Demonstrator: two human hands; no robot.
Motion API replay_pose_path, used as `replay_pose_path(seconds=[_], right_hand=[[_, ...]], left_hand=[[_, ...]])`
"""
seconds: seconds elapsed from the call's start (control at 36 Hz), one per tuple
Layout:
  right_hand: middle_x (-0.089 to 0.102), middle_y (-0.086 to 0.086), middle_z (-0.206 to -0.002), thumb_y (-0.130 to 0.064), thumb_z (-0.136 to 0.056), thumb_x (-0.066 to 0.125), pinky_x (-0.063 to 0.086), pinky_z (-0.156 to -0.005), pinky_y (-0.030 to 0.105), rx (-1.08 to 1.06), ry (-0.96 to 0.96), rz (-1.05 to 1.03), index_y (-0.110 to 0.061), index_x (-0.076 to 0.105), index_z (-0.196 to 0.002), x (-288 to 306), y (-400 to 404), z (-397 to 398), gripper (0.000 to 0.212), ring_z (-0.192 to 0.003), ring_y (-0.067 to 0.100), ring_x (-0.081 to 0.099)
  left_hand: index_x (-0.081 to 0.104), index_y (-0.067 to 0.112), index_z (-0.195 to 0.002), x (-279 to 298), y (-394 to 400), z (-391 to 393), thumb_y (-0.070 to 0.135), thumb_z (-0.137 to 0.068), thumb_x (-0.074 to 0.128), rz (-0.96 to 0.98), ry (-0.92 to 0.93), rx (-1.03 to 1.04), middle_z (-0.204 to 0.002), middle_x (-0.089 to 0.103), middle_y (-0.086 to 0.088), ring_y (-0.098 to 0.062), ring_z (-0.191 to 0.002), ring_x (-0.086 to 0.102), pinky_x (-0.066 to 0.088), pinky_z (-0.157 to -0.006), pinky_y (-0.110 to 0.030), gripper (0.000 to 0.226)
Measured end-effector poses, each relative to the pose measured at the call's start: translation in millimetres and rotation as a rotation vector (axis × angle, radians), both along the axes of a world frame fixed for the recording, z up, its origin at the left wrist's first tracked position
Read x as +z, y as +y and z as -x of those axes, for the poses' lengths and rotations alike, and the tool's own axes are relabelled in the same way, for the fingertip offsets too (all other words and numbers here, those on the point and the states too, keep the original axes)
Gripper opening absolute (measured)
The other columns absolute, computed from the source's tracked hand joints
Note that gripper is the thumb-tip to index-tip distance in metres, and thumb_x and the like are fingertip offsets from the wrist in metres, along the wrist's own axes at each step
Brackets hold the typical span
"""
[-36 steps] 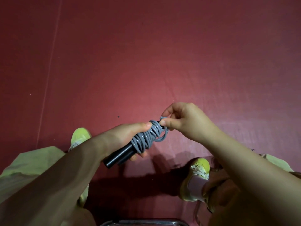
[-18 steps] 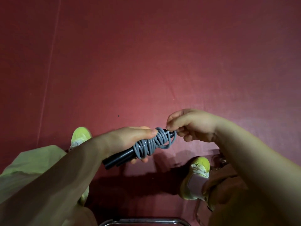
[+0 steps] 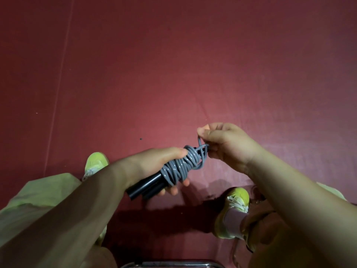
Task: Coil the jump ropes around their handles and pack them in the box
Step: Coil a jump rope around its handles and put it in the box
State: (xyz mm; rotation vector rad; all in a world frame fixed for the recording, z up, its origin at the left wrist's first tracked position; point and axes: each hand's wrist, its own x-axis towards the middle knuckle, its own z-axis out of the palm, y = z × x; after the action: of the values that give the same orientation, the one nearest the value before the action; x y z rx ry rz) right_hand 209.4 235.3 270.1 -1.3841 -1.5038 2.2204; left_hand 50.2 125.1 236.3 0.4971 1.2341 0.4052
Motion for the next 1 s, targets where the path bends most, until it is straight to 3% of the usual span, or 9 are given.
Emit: replay_pose_path(seconds=[0.14,0.33,0.5,0.58,0.67,0.72,0.81,0.92,1.0], right_hand=[[0.05,-0.013,-0.054,-0.013,-0.09,0.062,0.032,-0.053,0.022,0.032,-0.037,-0.249,-0.016,0.06,-0.073,7.9,11.6,-4.9,0.017,-0.05,0.003,0.039],[0.056,-0.003,-0.081,-0.028,-0.09,0.062,0.04,-0.064,0.026,-0.082,-0.091,-0.259,-0.018,0.056,-0.093,24.8,12.9,-16.5,0.012,-0.07,0.012,0.05],[0.058,0.001,-0.095,-0.039,-0.095,0.053,0.045,-0.078,0.035,-0.231,-0.077,-0.197,-0.006,0.061,-0.11,46.4,7.6,-42.5,0.037,-0.085,0.017,0.053],[0.062,0.002,-0.108,-0.045,-0.096,0.048,0.048,-0.09,0.041,-0.247,-0.049,-0.177,-0.013,0.062,-0.107,61.1,9.8,-54.7,0.036,-0.091,0.018,0.057],[0.065,0.0,-0.111,-0.045,-0.098,0.042,0.049,-0.087,0.039,-0.285,0.019,-0.163,-0.02,0.064,-0.103,66.1,13.4,-76.1,0.034,-0.091,0.017,0.059],[0.068,0.003,-0.106,-0.043,-0.1,0.04,0.05,-0.077,0.035,-0.336,0.048,-0.131,-0.018,0.066,-0.103,61.3,13.5,-97.2,0.036,-0.087,0.02,0.062],[0.069,0.016,-0.109,-0.044,-0.099,0.04,0.053,-0.083,0.043,-0.433,0.062,-0.059,-0.01,0.065,-0.11,45.9,15.9,-130.9,0.043,-0.094,0.032,0.068],[0.072,0.009,-0.09,-0.043,-0.097,0.041,0.051,-0.072,0.036,-0.591,0.103,-0.01,-0.009,0.065,-0.108,15.0,25.6,-184.4,0.043,-0.075,0.022,0.068],[0.072,0.008,-0.08,-0.042,-0.095,0.044,0.051,-0.069,0.036,-0.709,0.117,0.004,-0.007,0.067,-0.1,-11.0,25.8,-221.2,0.042,-0.066,0.02,0.066]], left_hand=[[0.061,0.016,-0.109,13.1,6.2,-16.6,0.049,-0.093,0.042,-0.03,-0.031,0.151,-0.085,0.072,-0.009,-0.019,-0.055,0.064,0.046,-0.044,-0.021,0.041],[0.061,0.007,-0.099,27.5,20.7,-28.5,0.038,-0.084,0.051,-0.092,-0.11,0.502,-0.079,0.065,-0.009,-0.019,-0.055,0.064,0.045,-0.042,-0.022,0.036],[0.059,0.007,-0.102,47.3,42.5,-62.1,0.021,-0.096,0.041,-0.313,-0.142,0.828,-0.1,0.058,-0.019,-0.017,-0.072,0.057,0.051,-0.065,-0.021,0.024],[0.056,0.003,-0.121,62.6,57.2,-92.4,0.028,-0.084,0.05,-0.428,-0.117,0.874,-0.115,0.058,-0.019,-0.021,-0.095,0.058,0.046,-0.09,-0.031,0.045],[0.051,-0.002,-0.127,71.9,76.4,-124.5,0.03,-0.079,0.052,-0.521,-0.113,0.851,-0.115,0.058,-0.016,-0.022,-0.105,0.055,0.039,-0.103,-0.038,0.058],[0.055,0.004,-0.119,71.3,89.6,-143.9,0.025,-0.09,0.05,-0.558,-0.089,0.809,-0.113,0.059,-0.013,-0.019,-0.107,0.056,0.037,-0.108,-0.04,0.036],[0.058,0.017,-0.103,56.6,110.3,-171.6,0.019,-0.1,0.039,-0.574,-0.066,0.624,-0.099,0.065,0.002,-0.003,-0.093,0.061,0.041,-0.098,-0.027,0.019],[0.058,0.027,-0.102,25.1,140.0,-215.4,0.034,-0.099,0.041,-0.546,0.014,0.25,-0.109,0.061,0.013,0.012,-0.096,0.056,0.038,-0.093,-0.018,0.018],[0.054,0.029,-0.125,-3.7,158.6,-240.1,0.069,-0.076,0.05,-0.455,0.054,0.046,-0.139,0.049,0.011,0.003,-0.128,0.04,0.02,-0.116,-0.03,0.063]])
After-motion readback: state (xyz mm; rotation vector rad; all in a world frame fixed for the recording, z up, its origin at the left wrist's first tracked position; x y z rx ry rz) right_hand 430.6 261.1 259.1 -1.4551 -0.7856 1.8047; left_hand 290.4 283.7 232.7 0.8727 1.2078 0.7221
